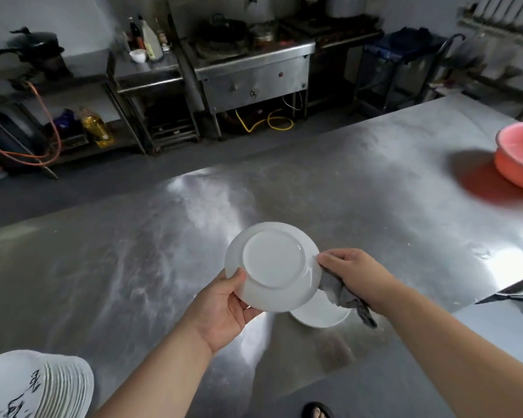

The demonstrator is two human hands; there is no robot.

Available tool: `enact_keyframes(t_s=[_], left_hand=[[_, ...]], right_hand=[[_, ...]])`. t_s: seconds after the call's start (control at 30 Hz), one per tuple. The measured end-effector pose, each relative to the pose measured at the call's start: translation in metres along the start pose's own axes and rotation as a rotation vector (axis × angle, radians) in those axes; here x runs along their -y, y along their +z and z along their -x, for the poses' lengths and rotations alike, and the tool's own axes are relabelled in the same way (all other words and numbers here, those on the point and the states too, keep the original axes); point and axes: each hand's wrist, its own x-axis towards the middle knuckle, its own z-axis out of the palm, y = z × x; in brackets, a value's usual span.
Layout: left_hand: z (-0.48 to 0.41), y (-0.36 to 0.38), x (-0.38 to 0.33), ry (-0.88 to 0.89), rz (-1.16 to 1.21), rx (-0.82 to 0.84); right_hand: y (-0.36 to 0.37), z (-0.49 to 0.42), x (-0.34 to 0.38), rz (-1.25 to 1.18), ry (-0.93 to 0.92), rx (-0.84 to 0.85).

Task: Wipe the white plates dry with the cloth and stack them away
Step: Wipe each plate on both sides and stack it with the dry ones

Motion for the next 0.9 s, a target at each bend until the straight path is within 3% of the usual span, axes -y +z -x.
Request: enact_keyframes(t_s=[0.1, 0.23, 0.3, 0.37, 0.5, 0.6, 0.67, 0.73, 0.9], left_hand=[[-0.019, 0.008, 0.012, -0.069, -0.232, -0.008], [-0.045, 0.013, 0.027, -0.042, -1.001, -0.150], [-0.056, 0.016, 0.031, 0.008, -1.213, -0.150], [-0.067, 0.020, 0.032, -0.032, -1.108, -0.139], [-0.093, 0.022, 0.038, -0.140, -0.634, -0.115], [-0.104, 0.023, 0.042, -0.121, -0.498, -0.131], [-0.112, 0.022, 0.047, -0.096, -0.537, -0.167], [-0.120, 0.016, 0.056, -0.055, -0.722, -0.199], [-0.138, 0.017, 0.080, 0.084, -0.995, -0.345]], right_hand=[[-0.022, -0.009, -0.027, -0.140, 0.126, 0.045], [-0.045, -0.019, -0.055, -0.236, 0.195, 0.052], [-0.057, -0.023, -0.064, -0.246, 0.203, 0.086], [-0.070, -0.031, -0.071, -0.194, 0.172, 0.092], [-0.092, -0.044, -0.073, 0.251, 0.019, -0.003], [-0.098, -0.052, -0.076, 0.067, 0.017, 0.068], [-0.100, -0.057, -0.082, -0.107, 0.065, 0.102], [-0.099, -0.065, -0.093, -0.144, 0.094, 0.090], [-0.086, -0.074, -0.111, 0.186, 0.123, -0.026]])
